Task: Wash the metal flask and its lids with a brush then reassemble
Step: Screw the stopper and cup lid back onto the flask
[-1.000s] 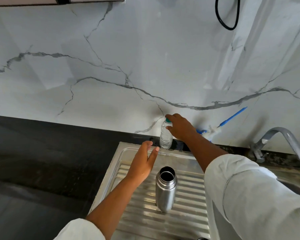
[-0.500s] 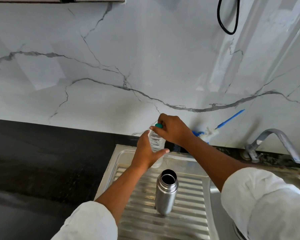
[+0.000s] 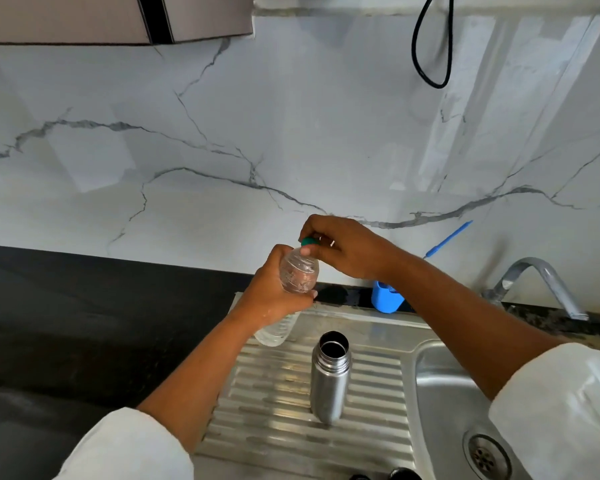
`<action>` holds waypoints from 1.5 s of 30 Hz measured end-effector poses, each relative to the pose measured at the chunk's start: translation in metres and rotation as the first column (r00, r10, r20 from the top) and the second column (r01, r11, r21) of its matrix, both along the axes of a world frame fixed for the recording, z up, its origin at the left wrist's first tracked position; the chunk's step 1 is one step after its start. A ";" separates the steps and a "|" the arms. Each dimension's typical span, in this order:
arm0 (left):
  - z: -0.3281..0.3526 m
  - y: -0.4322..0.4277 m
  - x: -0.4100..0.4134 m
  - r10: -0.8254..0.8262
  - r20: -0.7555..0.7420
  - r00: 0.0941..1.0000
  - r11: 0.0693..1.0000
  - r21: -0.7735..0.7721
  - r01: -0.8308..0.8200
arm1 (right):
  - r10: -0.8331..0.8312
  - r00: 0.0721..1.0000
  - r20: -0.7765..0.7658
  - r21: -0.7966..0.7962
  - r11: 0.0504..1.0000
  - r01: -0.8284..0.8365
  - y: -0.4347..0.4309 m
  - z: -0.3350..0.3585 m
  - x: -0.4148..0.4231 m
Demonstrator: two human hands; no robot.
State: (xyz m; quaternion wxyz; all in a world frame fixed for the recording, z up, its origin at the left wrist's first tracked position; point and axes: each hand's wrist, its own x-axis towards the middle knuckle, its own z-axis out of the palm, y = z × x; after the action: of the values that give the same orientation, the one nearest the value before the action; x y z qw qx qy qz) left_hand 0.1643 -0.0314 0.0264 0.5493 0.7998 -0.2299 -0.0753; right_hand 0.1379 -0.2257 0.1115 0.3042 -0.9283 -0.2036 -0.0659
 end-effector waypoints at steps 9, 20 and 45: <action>0.024 0.030 -0.035 -0.113 0.032 0.993 0.960 0.261 0.101 | 0.052 0.997 -0.061 0.043 0.998 -0.049 0.000 0.002 -0.047; 0.021 0.040 -0.060 -0.184 0.037 0.982 0.884 0.443 0.149 | 0.003 0.995 -0.101 0.278 0.960 0.025 0.004 -0.025 -0.079; 0.023 0.038 -0.069 -0.431 0.271 0.861 0.399 0.913 -0.087 | -0.185 0.975 -0.121 -0.092 0.980 0.175 -0.006 -0.072 -0.119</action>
State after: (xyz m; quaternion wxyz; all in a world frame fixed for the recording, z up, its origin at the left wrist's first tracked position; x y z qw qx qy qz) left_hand 0.0954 0.0061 0.0495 -0.0534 0.9292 -0.3622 -0.0501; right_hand 0.0189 -0.2316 0.0391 0.2717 -0.9567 -0.1009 -0.0246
